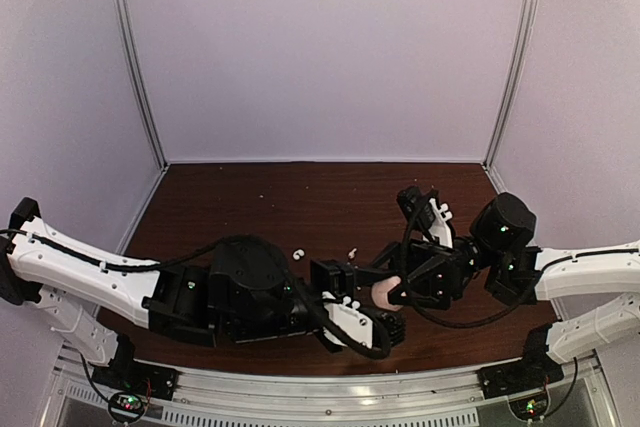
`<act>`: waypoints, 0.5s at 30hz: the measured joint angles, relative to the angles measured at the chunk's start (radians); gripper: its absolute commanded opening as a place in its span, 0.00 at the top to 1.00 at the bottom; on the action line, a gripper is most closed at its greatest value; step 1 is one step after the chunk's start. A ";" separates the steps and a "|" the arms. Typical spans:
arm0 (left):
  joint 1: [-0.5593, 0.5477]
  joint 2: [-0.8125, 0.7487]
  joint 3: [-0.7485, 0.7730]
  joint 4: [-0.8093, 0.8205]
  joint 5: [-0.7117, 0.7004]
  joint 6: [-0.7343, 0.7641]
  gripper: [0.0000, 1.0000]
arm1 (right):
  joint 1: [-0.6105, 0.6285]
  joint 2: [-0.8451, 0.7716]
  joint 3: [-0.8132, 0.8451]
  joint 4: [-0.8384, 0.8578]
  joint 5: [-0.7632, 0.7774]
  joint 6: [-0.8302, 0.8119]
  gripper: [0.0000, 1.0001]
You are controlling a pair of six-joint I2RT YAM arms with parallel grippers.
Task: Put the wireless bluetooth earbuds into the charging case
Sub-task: Pass from the left arm to the right
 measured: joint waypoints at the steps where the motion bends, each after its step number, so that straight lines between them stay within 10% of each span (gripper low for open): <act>1: -0.002 0.000 0.000 0.000 -0.003 0.003 0.61 | 0.000 0.000 0.000 -0.003 -0.001 -0.002 0.28; 15: -0.011 -0.056 -0.034 0.054 -0.007 0.012 0.61 | 0.000 0.000 0.000 -0.008 -0.005 -0.014 0.45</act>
